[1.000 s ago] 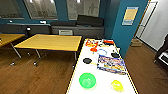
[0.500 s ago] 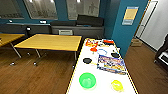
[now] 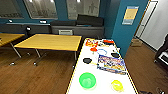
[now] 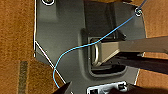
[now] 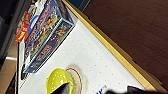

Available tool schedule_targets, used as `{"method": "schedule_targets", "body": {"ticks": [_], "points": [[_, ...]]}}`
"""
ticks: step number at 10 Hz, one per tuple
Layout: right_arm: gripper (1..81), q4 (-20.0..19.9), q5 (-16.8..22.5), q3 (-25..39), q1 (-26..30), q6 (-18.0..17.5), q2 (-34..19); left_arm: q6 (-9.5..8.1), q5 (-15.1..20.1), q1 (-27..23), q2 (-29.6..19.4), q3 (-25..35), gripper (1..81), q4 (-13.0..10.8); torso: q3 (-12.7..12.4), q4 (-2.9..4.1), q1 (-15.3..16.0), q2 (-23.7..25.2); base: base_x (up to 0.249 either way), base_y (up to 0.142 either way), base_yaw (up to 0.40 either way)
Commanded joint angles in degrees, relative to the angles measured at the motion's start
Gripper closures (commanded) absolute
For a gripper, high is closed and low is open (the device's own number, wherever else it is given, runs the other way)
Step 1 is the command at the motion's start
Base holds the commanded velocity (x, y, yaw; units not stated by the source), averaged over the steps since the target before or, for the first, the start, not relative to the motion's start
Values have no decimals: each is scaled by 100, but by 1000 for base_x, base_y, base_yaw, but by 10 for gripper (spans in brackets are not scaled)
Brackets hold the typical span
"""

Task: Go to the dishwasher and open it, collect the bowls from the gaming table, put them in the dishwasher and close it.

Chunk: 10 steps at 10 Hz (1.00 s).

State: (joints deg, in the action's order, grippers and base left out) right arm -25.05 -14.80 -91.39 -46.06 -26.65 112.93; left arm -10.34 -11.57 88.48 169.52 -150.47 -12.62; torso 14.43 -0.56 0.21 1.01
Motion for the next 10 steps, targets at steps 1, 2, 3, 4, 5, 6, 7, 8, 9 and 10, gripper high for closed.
{"method": "schedule_targets", "body": {"ticks": [1,2,3,4,5,6,7,8,9,10], "points": [[10,132,469,-35,698,-25,-189,5,322,-72,-6,17,10,84,0,0,0,0,0,0,0],[10,150,399,-35,645,-25,-111,5,331,-72,-14,17,10,92,2,0,2,0,0,0,0],[10,158,390,-53,654,-25,-49,5,331,-72,-23,17,10,84,2,0,2,0,0,0,0],[10,158,399,-79,697,-25,47,5,331,-72,-32,17,10,84,2,0,4,0,0,0,0],[10,141,425,-150,759,-25,101,5,331,-72,-32,17,10,84,2,0,4,0,0,0,0],[10,115,469,-246,873,-25,179,5,331,-80,-23,17,10,84,2,0,4,0,0,0,0],[10,141,478,-273,979,-25,223,5,331,-80,-14,17,10,84,2,0,4,-2,0,0,0],[10,97,478,-317,1032,-25,259,5,339,-80,-14,17,10,84,2,0,4,-2,0,0,0],[10,71,478,-431,1119,-33,347,5,331,-72,-23,17,10,84,2,0,4,-2,0,0,0],[10,53,513,-657,1198,-42,468,5,340,-80,-14,17,10,76,2,0,4,-2,0,0,0]]}}
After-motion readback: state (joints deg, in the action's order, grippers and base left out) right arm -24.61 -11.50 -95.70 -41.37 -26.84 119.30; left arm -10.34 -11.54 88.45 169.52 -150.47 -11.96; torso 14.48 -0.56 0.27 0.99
